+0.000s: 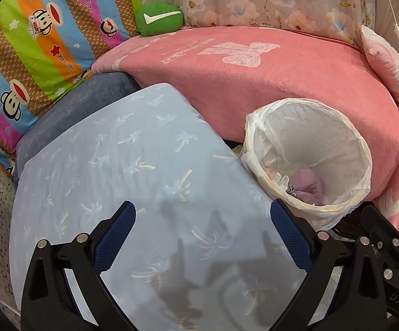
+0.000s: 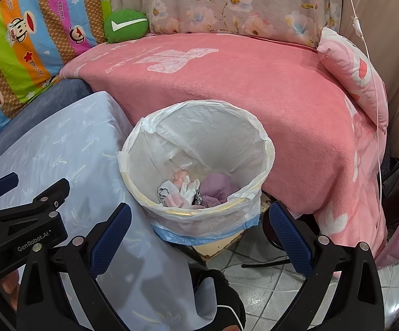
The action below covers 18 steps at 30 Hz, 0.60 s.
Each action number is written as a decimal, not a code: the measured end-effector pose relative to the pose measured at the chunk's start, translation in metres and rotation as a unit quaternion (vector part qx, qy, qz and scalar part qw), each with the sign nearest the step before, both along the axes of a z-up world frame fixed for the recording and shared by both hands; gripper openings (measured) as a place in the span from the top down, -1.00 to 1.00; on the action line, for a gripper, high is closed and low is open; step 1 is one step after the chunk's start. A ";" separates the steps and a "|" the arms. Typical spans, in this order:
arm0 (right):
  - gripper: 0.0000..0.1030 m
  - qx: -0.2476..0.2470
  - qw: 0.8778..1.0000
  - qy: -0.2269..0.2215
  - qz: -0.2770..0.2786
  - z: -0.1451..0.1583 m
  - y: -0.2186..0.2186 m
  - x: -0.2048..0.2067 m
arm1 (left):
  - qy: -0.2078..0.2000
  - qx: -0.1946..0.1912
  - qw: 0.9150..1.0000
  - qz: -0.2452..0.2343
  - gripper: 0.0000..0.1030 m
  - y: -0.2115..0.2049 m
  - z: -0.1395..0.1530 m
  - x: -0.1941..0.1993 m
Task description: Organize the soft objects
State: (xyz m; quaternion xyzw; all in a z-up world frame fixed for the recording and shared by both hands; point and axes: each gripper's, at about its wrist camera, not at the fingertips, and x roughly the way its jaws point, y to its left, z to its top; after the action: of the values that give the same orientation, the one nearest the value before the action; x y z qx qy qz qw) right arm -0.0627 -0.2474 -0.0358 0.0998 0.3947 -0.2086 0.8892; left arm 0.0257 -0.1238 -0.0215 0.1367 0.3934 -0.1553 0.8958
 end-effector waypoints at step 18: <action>-0.90 0.001 1.000 -0.002 -0.003 0.005 -0.004 -0.002 | -0.006 0.003 1.000 -0.005 -0.83 -0.006 0.005 -0.003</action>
State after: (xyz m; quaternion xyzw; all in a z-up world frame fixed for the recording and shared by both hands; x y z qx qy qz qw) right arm -0.0643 -0.2516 -0.0313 0.1022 0.3930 -0.2111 0.8891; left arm 0.0229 -0.1302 -0.0160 0.1422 0.3879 -0.1574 0.8969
